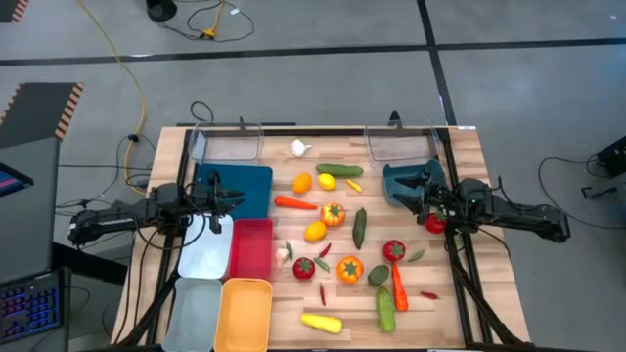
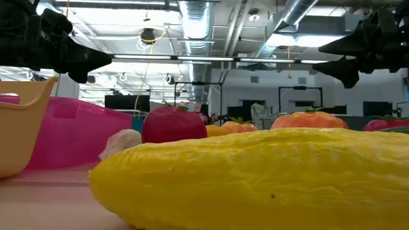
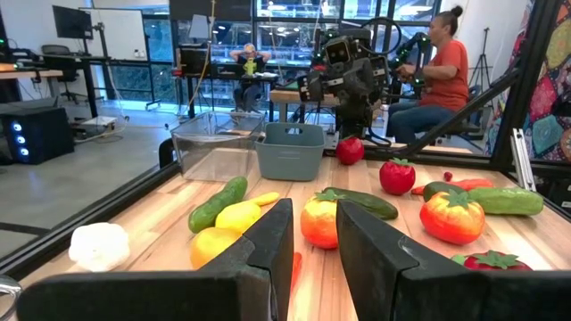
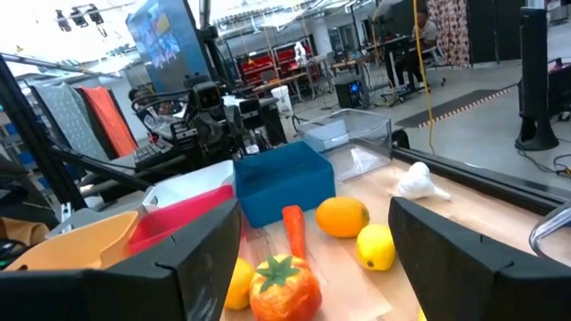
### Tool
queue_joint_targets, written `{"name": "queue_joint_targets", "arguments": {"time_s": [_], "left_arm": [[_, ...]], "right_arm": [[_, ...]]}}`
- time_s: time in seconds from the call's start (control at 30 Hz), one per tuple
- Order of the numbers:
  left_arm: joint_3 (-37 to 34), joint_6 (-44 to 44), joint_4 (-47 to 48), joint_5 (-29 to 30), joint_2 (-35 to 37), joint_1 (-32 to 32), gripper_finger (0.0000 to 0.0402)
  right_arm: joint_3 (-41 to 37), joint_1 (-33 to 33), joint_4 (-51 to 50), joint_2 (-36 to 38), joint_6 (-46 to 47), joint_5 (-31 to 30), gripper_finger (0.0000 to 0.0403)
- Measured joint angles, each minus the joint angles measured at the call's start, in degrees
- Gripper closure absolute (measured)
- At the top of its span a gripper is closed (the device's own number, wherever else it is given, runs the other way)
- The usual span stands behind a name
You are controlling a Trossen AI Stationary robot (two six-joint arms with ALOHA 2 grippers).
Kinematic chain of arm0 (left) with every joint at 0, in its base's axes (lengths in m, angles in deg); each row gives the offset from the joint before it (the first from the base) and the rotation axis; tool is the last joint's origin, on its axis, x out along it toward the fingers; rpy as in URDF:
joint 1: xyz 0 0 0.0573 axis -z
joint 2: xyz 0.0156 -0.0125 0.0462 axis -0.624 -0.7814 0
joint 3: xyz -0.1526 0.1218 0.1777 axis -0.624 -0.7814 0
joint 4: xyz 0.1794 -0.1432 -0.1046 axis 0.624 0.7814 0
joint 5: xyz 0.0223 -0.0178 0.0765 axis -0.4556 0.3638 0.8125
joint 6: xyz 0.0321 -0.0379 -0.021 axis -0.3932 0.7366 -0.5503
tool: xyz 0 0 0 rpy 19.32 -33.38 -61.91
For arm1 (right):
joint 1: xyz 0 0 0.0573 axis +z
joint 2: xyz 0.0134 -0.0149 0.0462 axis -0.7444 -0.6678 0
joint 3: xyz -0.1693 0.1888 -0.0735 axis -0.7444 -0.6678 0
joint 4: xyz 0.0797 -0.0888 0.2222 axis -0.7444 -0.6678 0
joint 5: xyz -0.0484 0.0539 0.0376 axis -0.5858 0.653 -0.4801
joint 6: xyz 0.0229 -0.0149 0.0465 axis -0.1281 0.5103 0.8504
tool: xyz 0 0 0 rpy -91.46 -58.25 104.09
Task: Sort produce into baskets
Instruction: Put the middle red tomato into the right transparent bin
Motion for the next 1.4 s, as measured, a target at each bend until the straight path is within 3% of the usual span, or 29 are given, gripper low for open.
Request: {"name": "queue_joint_targets", "arguments": {"time_s": [0.27, 0.57, 1.03, 1.23, 1.4], "left_arm": [[0.0, 0.0, 0.02, 0.0, 0.0, 0.02, 0.0326], [0.0, -0.02, 0.02, 0.0, 0.0, 0.0, 0.0326], [0.0, -0.02, 0.02, 0.0, 0.0, 0.0, 0.0326], [0.0, 0.0, 0.01, 0.0, -0.01, 0.01, 0.0326], [0.0, 0.0, 0.0, 0.0, -0.02, 0.02, 0.0326]], "right_arm": [[0.04, 0.0, 0.05, 0.0, -0.17, 0.19, 0.0079], [0.07, 0.0, 0.18, 0.0, 0.02, 1.71, 0.0007], [0.59, 0.01, -0.14, 0.0, 1.56, 3.19, 0.0023], [7.92, 0.51, -5.73, -1.57, -0.83, 4.44, 0.0023], [15.52, 3.41, -12.25, -8.68, -1.04, 4.45, 0.0023]]}}
